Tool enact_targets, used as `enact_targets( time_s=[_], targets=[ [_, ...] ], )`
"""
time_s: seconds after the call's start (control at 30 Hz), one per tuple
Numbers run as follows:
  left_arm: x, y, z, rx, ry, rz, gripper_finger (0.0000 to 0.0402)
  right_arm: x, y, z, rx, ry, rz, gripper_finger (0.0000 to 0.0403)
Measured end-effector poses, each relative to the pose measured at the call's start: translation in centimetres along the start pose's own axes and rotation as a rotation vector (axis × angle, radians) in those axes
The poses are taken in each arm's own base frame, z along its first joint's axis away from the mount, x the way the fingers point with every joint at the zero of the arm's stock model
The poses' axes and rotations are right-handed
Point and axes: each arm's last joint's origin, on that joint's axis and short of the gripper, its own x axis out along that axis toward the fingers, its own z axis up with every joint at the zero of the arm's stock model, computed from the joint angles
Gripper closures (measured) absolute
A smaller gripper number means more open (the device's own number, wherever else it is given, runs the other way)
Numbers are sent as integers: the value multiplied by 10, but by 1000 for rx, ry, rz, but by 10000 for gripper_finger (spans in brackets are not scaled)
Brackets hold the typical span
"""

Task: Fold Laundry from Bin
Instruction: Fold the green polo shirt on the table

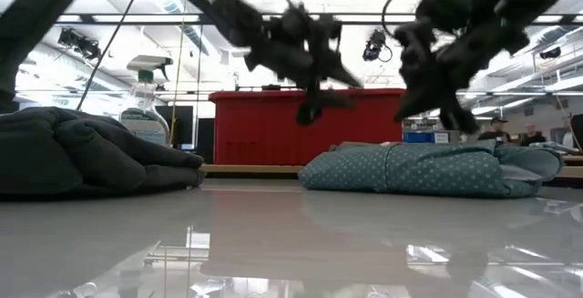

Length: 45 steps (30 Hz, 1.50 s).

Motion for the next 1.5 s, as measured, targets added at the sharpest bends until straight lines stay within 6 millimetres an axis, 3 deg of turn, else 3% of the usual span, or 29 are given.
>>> enact_targets(
  time_s=[0.17,0.23,0.43,0.67,0.9,1.07,1.27,1.5],
  targets=[
    [-20,-40,5,65,-50,50,251,-26,25,-11,-80,139,-33,397],
    [-18,-48,2,72,-54,84,251,-34,30,-21,-130,200,-77,398],
    [28,-57,-31,92,-5,237,251,-42,17,-56,-214,327,-249,398],
    [69,-48,-52,84,-35,294,251,-29,-20,-78,-204,220,-474,398],
    [82,-36,-61,38,-8,299,251,-1,-24,-75,-214,92,-347,399],
    [74,-48,-54,31,-7,203,251,9,-12,-69,-234,50,-203,399],
    [62,-72,-44,51,-41,96,251,-11,2,-68,-228,159,-172,399],
    [78,-90,-57,124,-43,14,251,-39,9,-68,-257,275,-290,399]
  ],
)
